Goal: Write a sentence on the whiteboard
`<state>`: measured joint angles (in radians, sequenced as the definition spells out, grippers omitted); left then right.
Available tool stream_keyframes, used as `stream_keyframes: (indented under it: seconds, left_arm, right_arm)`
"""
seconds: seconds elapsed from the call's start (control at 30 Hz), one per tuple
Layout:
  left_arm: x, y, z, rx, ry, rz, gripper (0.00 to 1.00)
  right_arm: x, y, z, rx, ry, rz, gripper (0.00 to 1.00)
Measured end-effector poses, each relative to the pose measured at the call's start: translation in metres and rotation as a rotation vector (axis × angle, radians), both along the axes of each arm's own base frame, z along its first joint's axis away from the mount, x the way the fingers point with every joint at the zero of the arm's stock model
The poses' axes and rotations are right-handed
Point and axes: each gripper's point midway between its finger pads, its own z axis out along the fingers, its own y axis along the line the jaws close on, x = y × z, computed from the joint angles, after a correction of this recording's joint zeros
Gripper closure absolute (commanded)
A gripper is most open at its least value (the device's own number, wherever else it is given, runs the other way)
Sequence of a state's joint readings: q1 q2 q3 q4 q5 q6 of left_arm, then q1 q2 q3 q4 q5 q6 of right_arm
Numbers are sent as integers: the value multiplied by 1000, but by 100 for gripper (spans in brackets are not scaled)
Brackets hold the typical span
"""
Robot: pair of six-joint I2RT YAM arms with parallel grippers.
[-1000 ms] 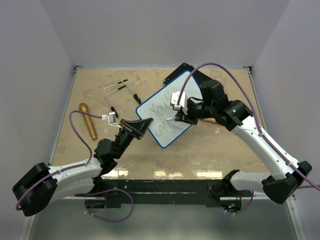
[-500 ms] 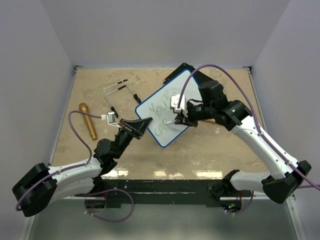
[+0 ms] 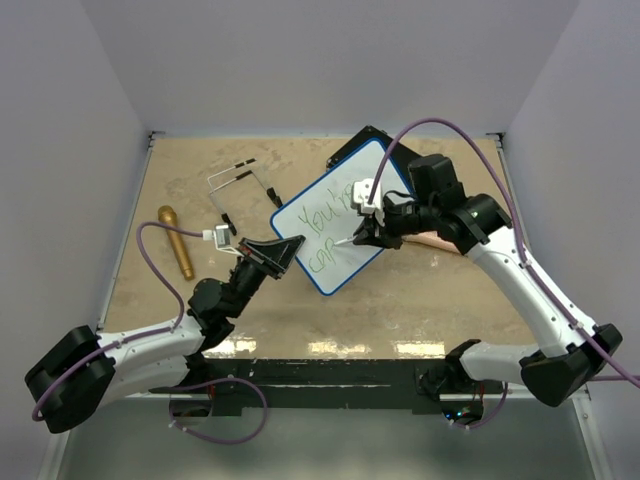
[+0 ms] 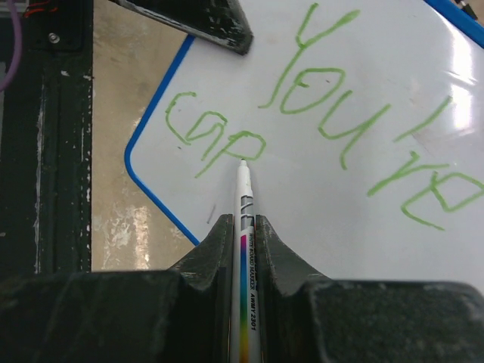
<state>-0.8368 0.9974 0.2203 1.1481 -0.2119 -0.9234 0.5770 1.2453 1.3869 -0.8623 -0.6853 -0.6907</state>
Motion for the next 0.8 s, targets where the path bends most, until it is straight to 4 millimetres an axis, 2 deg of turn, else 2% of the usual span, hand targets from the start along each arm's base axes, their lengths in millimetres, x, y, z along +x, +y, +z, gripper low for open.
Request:
stream_keyframes:
  seconds: [0.17,0.37,0.8]
  left_arm:
    - [0,5,-2,0,0,8,100]
    - [-1,5,-1,-2,-3,8,100]
    - [-4,2,0,-1,-16,-19,100]
  right_arm:
    - [14,-15,8,24,-8,-67,100]
    - [13,-16,16,43,-26,-77,100]
    - [21,-14,6,15,-16,-109,100]
